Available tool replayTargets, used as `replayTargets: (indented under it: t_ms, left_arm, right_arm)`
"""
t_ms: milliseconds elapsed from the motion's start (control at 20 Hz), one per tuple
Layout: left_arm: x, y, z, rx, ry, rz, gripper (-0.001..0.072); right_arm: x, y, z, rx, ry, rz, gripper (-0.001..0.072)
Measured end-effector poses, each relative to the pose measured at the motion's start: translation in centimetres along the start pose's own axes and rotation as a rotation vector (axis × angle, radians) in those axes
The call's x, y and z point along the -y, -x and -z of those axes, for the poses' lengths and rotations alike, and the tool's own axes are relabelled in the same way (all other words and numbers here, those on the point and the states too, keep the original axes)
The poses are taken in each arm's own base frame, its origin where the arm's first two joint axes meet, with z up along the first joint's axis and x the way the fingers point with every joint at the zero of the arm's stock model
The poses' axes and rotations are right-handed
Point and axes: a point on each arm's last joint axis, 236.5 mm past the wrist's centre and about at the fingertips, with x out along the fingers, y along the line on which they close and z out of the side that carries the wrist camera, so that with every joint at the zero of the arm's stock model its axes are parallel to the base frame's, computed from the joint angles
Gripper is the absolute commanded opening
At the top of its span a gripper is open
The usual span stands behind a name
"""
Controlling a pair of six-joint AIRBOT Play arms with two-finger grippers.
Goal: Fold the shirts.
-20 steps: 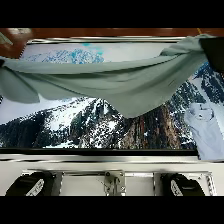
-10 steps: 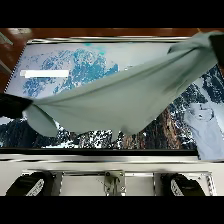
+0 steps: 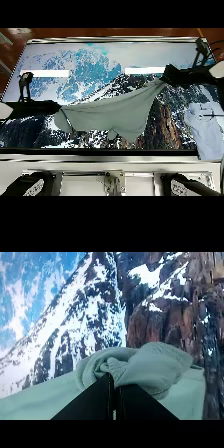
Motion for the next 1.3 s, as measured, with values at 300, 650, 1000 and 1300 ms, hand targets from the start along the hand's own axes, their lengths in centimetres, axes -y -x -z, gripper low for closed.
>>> replayTargets:
  t_ms: [300, 650, 1000, 1300]
  left_arm:
    - [-3.2, -7.6, 0.7, -0.046, 0.131, -0.025, 0.0446]
    - [-8.1, -5.5, 0.6, -0.169, 0.196, -0.064, 0.0593]
    - [-10.7, -1.8, 9.5, -0.488, 0.331, -0.013, 0.072]
    - [-7.4, -6.0, 11.3, -0.425, 0.44, 0.088, 0.072]
  right_arm:
    - [3.3, -9.1, 1.4, -0.093, -0.187, -0.039, 0.0463]
    - [4.0, -7.3, 2.1, -0.173, -0.151, -0.079, 0.0598]
    - [10.9, -1.6, 11.3, -0.544, -0.021, 0.143, 0.0598]
    - [11.6, -2.3, 15.9, -0.642, -0.091, 0.119, 0.0598]
